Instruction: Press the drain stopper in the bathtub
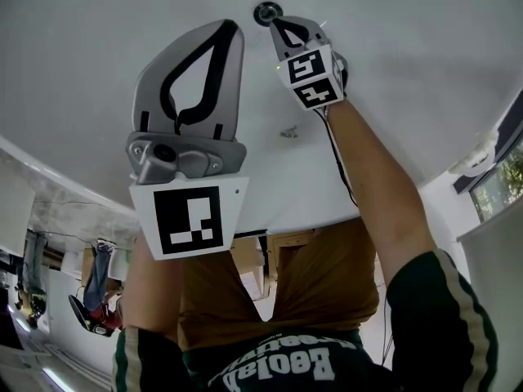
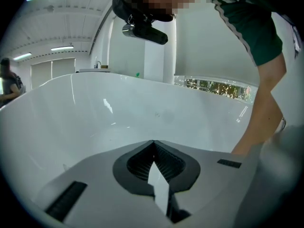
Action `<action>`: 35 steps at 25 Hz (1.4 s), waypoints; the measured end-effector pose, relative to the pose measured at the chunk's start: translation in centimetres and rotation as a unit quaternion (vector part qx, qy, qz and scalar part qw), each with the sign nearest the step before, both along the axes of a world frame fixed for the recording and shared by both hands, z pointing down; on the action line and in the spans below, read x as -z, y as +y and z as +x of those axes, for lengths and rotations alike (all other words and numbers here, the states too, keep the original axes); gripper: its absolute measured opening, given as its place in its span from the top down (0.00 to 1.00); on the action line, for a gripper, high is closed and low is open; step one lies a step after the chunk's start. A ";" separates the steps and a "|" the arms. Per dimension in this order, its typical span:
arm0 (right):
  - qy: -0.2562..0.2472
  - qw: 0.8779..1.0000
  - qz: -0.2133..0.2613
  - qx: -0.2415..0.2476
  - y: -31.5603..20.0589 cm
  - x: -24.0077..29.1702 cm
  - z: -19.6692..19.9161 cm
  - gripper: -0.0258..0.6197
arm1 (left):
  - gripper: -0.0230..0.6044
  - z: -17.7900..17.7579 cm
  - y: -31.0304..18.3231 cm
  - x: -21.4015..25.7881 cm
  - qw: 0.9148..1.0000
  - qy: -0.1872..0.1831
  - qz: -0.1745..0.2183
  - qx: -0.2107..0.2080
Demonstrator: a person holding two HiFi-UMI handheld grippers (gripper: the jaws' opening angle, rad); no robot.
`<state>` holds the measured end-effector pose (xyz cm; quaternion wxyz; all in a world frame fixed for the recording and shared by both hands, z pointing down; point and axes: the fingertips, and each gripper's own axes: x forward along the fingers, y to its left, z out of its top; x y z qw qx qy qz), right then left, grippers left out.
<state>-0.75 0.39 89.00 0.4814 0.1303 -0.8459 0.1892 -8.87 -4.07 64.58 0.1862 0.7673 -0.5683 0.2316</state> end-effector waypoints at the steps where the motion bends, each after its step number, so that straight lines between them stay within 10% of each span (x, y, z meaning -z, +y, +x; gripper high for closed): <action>1: 0.005 1.000 -0.003 0.001 0.1 -0.6 0.2 0.94 | 0.96 -0.1 -0.1 -0.1 1.000 -0.002 0.000 0.002; 35: 0.049 0.998 -0.026 -0.009 0.7 -8.6 0.1 0.94 | 0.95 1.2 -0.6 -3.3 1.000 0.014 0.014 -0.009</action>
